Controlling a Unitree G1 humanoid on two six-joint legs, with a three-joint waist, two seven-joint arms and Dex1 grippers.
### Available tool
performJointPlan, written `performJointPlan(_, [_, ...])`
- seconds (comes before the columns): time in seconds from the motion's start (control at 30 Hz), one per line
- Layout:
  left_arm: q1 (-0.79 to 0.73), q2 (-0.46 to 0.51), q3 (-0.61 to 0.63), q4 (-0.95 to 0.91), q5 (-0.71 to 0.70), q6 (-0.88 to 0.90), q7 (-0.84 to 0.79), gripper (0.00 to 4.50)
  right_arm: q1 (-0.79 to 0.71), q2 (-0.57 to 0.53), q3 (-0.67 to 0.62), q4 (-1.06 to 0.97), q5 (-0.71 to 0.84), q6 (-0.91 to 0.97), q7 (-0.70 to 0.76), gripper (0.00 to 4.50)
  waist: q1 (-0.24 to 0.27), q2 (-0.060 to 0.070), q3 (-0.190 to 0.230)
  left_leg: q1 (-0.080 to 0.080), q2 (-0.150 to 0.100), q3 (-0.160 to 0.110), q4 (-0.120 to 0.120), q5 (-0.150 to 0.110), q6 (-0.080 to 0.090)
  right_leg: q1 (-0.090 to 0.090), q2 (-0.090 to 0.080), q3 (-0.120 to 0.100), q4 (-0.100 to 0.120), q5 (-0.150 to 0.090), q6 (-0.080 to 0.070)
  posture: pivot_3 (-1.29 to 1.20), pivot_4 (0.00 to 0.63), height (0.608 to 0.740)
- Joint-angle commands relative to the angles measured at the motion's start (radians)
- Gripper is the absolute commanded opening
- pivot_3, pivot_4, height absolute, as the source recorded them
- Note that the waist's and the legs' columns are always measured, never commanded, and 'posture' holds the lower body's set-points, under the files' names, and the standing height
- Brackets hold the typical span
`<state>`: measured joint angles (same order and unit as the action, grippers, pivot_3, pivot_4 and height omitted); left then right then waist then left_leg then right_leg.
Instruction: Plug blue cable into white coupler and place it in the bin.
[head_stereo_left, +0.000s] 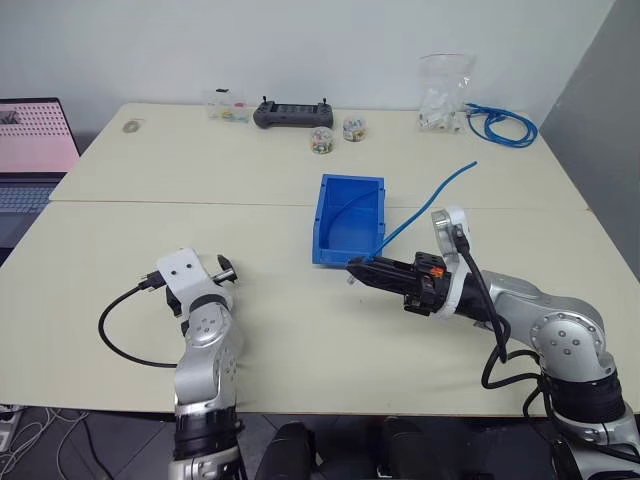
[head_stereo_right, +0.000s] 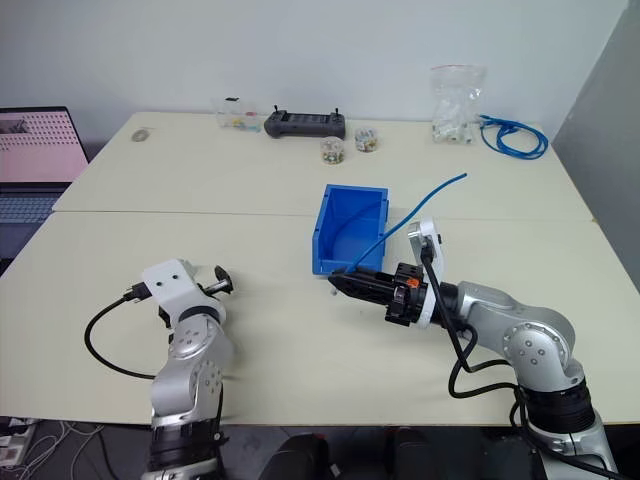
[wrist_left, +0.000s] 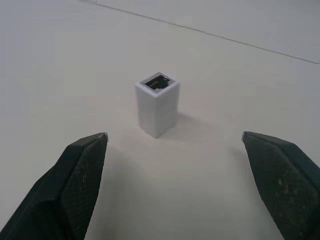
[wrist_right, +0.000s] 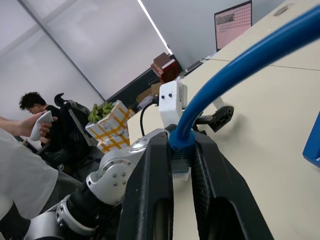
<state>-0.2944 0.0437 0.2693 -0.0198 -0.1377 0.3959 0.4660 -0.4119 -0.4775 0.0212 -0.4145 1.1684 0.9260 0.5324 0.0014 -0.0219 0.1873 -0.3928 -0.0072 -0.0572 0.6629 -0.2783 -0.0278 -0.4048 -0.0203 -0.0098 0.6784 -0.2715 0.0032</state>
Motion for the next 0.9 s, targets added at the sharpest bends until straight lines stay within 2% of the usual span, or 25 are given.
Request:
performJointPlan(0.03, [-0.084,0.011,0.029,0.078,0.028,-0.058,0.026,4.5,-0.019,-0.003,-0.026,-0.017,0.012,0.0,0.012,0.2,0.0,0.0,0.0,0.0,0.0,0.0,0.0,0.0,0.0,0.0,0.0,0.0,0.0,0.0,0.0,0.0,0.15,0.74])
performJointPlan(0.37, [-0.172,0.015,0.07,0.207,0.047,-0.109,0.063,4.5,-0.02,-0.013,-0.037,-0.019,0.015,0.011,0.01,0.2,-0.001,0.0,0.0,0.0,0.0,0.0,0.0,0.0,0.0,0.0,0.0,0.0,0.0,0.0,0.0,0.0,0.15,0.74])
performJointPlan(0.5, [-0.167,0.005,0.073,0.212,0.049,-0.118,0.081,3.87,-0.018,-0.021,-0.042,-0.016,0.015,0.016,0.013,0.2,-0.001,0.0,0.0,0.0,0.0,0.0,0.0,0.0,0.0,0.0,0.0,0.0,0.001,0.0,0.0,0.0,0.15,0.74])
performJointPlan(0.67, [-0.165,-0.003,0.071,0.211,0.055,-0.131,0.091,2.79,-0.019,-0.023,-0.046,-0.014,0.016,0.02,0.016,0.2,-0.001,0.0,0.0,0.0,0.0,0.0,0.001,0.0,0.0,0.0,0.0,0.0,0.001,0.0,0.0,0.0,0.15,0.74])
performJointPlan(0.77, [-0.165,0.0,0.071,0.217,0.06,-0.128,0.095,1.96,-0.02,-0.021,-0.045,-0.011,0.016,0.02,0.016,0.2,-0.001,0.0,0.0,0.0,0.0,0.0,0.001,0.0,0.0,0.0,0.0,0.0,0.001,0.0,0.0,0.0,0.15,0.74])
performJointPlan(0.9, [-0.158,0.004,0.071,0.218,0.068,-0.121,0.091,1.3,-0.021,-0.02,-0.045,-0.01,0.014,0.018,0.017,0.2,-0.001,0.0,0.0,0.0,0.0,0.0,0.001,0.0,0.0,0.0,0.0,0.0,0.001,0.0,0.0,0.0,0.15,0.74])
